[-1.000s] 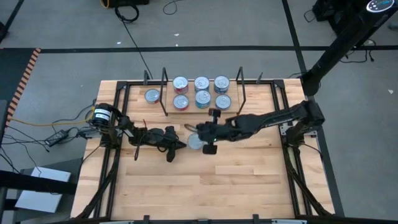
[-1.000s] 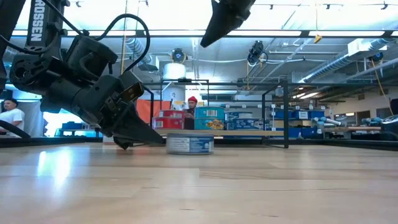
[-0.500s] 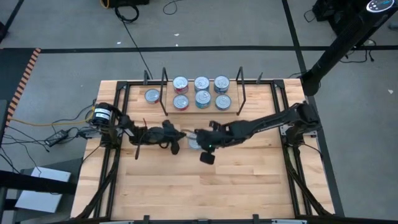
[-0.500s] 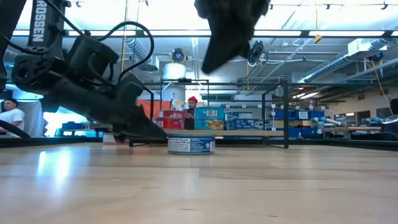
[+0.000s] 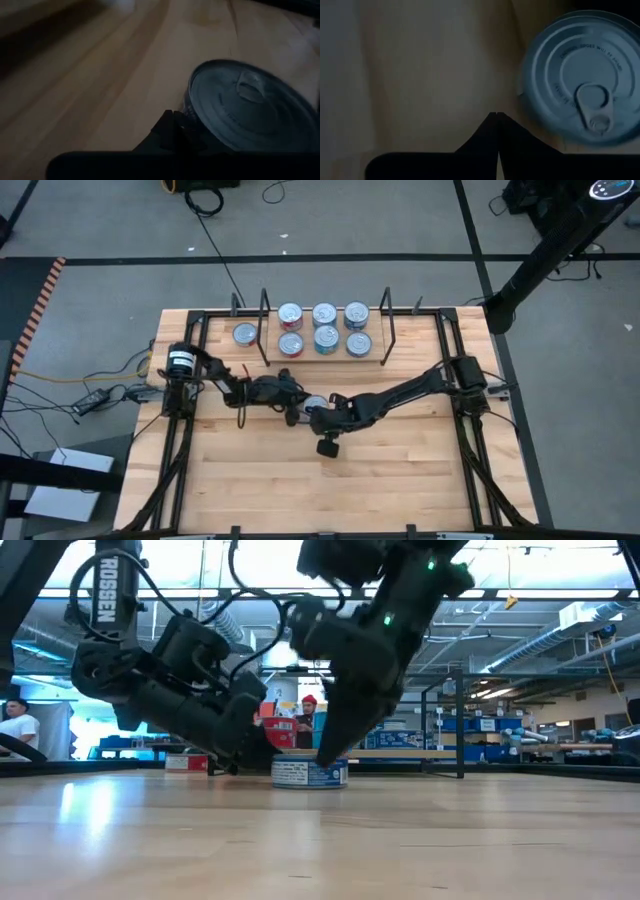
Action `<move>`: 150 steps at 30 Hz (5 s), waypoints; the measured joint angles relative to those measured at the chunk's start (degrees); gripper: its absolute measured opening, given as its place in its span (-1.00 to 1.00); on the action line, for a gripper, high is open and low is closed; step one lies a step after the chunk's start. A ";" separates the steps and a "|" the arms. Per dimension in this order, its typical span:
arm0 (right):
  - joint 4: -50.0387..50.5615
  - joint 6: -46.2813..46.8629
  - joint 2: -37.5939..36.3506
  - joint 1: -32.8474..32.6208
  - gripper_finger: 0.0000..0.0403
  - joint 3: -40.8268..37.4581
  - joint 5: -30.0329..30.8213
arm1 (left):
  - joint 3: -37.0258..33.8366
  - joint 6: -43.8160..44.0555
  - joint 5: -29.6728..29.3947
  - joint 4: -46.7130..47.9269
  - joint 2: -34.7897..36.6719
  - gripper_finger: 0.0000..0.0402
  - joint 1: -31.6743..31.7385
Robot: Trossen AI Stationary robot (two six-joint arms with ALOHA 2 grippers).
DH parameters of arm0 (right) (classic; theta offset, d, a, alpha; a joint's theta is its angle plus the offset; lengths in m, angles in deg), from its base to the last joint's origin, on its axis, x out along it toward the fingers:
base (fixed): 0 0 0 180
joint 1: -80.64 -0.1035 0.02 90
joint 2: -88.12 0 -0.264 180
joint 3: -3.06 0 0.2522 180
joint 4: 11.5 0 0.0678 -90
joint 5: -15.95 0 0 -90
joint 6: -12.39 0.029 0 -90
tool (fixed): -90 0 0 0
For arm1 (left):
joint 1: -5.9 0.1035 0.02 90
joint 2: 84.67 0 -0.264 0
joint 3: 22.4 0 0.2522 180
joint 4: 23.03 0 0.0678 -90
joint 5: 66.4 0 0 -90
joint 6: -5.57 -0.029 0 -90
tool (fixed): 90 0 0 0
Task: Stack canned seafood by type on shelf
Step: Stack the blue tuna can on top of the other blue tuna can
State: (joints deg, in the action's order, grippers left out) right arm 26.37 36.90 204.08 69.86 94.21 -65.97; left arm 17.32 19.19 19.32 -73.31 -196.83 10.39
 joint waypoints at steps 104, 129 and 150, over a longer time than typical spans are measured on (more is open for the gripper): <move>-12.51 9.92 -6.49 -7.10 -0.96 -9.27 2.83 | 7.24 -2.20 14.45 1.23 -3.76 -1.00 -4.94; -6.88 23.39 -13.68 -2.51 -0.95 -9.18 2.08 | 7.24 -2.68 15.31 1.68 -3.76 -1.00 -5.18; -2.21 17.70 -13.46 -2.47 -0.64 -8.81 -0.66 | 7.29 -2.73 15.55 2.48 -3.66 -1.00 -4.20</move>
State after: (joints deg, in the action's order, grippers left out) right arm 24.16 54.60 190.62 67.39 85.40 -66.63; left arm 24.61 16.45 34.87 -70.83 -200.49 6.20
